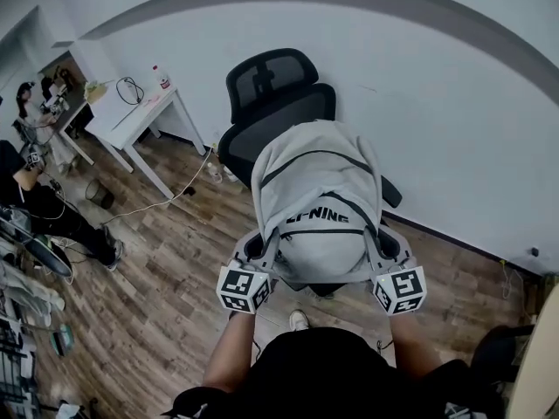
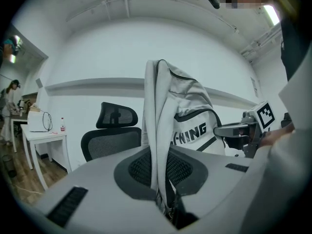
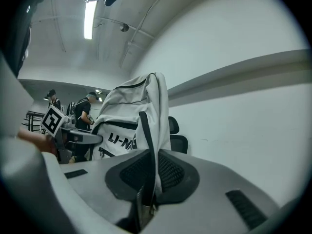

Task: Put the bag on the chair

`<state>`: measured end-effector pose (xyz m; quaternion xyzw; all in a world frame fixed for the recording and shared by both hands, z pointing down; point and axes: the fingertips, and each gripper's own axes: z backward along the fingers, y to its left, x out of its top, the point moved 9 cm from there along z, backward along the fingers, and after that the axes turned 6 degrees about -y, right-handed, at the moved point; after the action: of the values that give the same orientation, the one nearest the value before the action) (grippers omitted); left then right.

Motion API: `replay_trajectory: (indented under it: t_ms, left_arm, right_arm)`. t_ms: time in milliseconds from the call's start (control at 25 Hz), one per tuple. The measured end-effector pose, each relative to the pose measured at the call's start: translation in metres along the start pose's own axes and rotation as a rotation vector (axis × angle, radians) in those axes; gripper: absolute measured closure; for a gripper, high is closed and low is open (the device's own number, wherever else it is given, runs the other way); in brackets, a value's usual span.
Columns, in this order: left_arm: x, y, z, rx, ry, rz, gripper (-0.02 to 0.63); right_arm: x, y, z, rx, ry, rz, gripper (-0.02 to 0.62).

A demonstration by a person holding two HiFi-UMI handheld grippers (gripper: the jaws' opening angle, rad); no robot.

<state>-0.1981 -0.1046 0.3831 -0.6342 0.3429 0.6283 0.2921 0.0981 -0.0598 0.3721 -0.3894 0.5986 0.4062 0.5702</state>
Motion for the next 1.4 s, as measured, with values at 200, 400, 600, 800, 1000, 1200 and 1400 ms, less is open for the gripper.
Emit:
replay_trajectory:
  t_ms: [200, 400, 600, 800, 1000, 1200, 1400]
  left_arm:
    - [-0.005, 0.024, -0.044, -0.047, 0.033, -0.027, 0.557]
    - [-0.011, 0.036, -0.071, -0.072, 0.07, -0.031, 0.557]
    - [-0.025, 0.036, -0.099, -0.08, 0.113, -0.025, 0.557]
    - [-0.041, 0.032, -0.136, -0.085, 0.18, -0.044, 0.557]
    - [-0.065, 0.02, -0.169, -0.09, 0.246, -0.045, 0.557]
    - [-0.089, 0.022, -0.192, -0.07, 0.315, -0.031, 0.557]
    - [-0.118, 0.023, -0.205, -0.045, 0.381, -0.001, 0.557]
  right_arm:
    - [-0.01, -0.013, -0.032, -0.063, 0.04, 0.014, 0.546]
    - [-0.023, -0.025, -0.054, -0.094, 0.071, 0.012, 0.545]
    - [-0.041, -0.043, -0.064, -0.096, 0.114, 0.028, 0.543]
    - [-0.066, -0.075, -0.082, -0.055, 0.169, 0.02, 0.541]
    - [-0.097, -0.107, -0.09, -0.044, 0.24, 0.002, 0.541]
    - [-0.122, -0.126, -0.109, -0.021, 0.297, -0.025, 0.541]
    - [-0.152, -0.138, -0.122, 0.023, 0.357, -0.043, 0.541]
